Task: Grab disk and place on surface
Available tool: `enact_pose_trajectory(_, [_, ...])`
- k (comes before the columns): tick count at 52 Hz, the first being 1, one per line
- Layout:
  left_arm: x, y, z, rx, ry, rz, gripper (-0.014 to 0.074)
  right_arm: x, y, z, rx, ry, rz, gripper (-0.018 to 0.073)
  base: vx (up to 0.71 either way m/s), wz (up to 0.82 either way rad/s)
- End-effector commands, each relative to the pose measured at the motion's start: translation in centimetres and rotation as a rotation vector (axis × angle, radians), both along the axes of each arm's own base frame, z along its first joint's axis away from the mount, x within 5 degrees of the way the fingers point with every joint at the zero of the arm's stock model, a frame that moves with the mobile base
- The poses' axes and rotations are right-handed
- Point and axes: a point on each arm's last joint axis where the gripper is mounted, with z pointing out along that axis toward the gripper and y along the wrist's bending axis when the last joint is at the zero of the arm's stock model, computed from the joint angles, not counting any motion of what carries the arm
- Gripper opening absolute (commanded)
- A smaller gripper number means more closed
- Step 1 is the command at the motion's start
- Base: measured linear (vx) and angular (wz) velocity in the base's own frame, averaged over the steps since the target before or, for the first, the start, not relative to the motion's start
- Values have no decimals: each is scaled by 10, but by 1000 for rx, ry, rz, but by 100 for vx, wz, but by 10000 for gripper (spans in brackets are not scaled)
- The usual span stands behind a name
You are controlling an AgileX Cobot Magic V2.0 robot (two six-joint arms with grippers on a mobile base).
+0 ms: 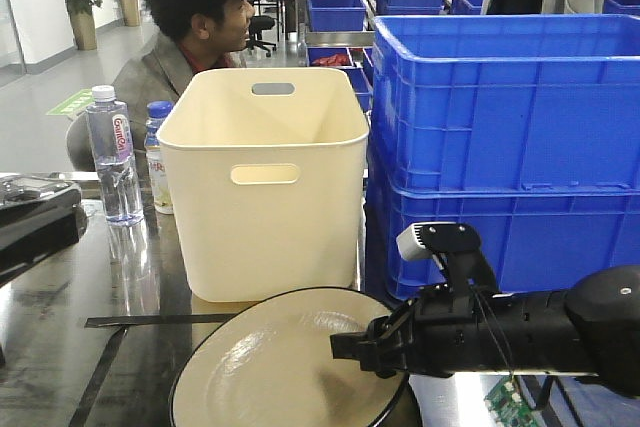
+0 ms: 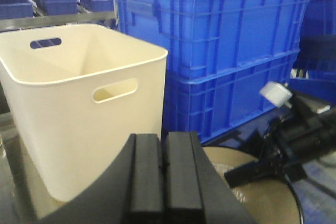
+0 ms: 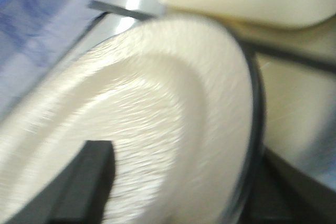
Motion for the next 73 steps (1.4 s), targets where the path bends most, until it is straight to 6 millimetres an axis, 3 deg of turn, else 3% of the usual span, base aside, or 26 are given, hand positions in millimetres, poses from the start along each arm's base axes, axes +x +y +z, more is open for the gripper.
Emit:
enact_pose_trajectory(1, [-2,2,8,-21,2,24,-8,0,-12,39,-86,-249,-49,608,0,0])
enact_pose_trajectory(9, [0,8,-5,132,84,84,-8,-6,-34,73,-238,-503,-194,601,0,0])
enact_pose_trajectory(17, [1,23,-23,307,232,208,-7,-29,-47,110,-160,-601,-295,510,0,0])
enact_pose_trajectory(23, [0,39,-32,395,326,357,-6,-59,-54,130,-80,-636,-300,312,0,0])
enact_pose_trajectory(29, [-7,47,-33,419,354,427,-6,-95,-64,134,-29,-652,-302,1,0,0])
enact_pose_trajectory(34, [-22,49,-38,408,318,415,-6,-130,-76,126,21,-660,-326,-15,0,0])
enact_pose_trajectory(43, [-67,54,-70,320,252,381,-6,-181,-97,79,26,-661,-372,-9,0,0])
enact_pose_trajectory(48, [-95,58,-91,264,203,375,-6,-199,-105,51,18,-662,-399,-9,0,0])
enact_pose_trajectory(57, [-121,64,-112,219,99,384,-6,-214,-120,23,6,-701,-511,-9,0,0])
enact_pose_trajectory(73, [-129,65,-120,202,77,388,-6,-216,-122,19,20,-693,-524,-9,0,0])
